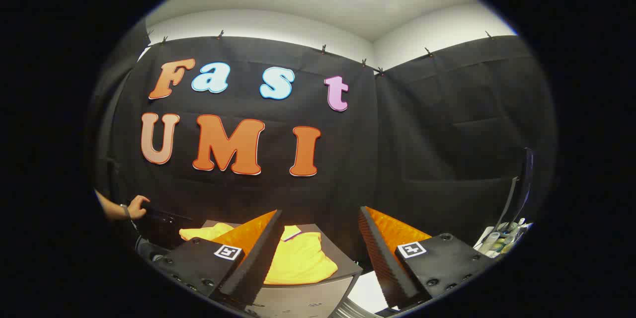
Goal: Put the clothes into the washing machine and then close the washing machine lid.
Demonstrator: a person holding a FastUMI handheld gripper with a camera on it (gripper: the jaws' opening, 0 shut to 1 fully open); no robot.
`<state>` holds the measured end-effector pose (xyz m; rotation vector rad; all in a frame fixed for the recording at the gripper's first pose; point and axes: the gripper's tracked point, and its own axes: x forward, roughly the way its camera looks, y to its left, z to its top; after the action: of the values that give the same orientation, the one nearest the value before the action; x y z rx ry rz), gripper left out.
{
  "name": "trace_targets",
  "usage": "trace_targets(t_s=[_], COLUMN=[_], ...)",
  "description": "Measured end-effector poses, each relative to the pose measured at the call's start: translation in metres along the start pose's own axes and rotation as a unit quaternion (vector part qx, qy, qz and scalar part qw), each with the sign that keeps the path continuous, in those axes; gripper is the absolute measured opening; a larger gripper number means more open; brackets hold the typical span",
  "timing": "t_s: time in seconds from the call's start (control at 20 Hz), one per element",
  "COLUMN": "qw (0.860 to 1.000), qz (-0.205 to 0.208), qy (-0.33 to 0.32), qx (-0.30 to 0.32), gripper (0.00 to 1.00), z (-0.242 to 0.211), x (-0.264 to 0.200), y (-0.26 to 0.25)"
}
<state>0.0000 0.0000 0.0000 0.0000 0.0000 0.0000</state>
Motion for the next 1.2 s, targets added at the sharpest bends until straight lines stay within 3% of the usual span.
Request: trace_targets(t_s=[0.45,0.75,1.2], qw=[0.997,0.989,0.991], qz=[0.077,0.144,0.131], qy=[0.0,-0.009,0.008], qx=[-0.002,0.013,0.026], gripper=[0.98,0.98,0.98], z=[0.006,0.011,0.004], x=[-0.003,-0.006,-0.011], y=[0.003,0.033,0.042])
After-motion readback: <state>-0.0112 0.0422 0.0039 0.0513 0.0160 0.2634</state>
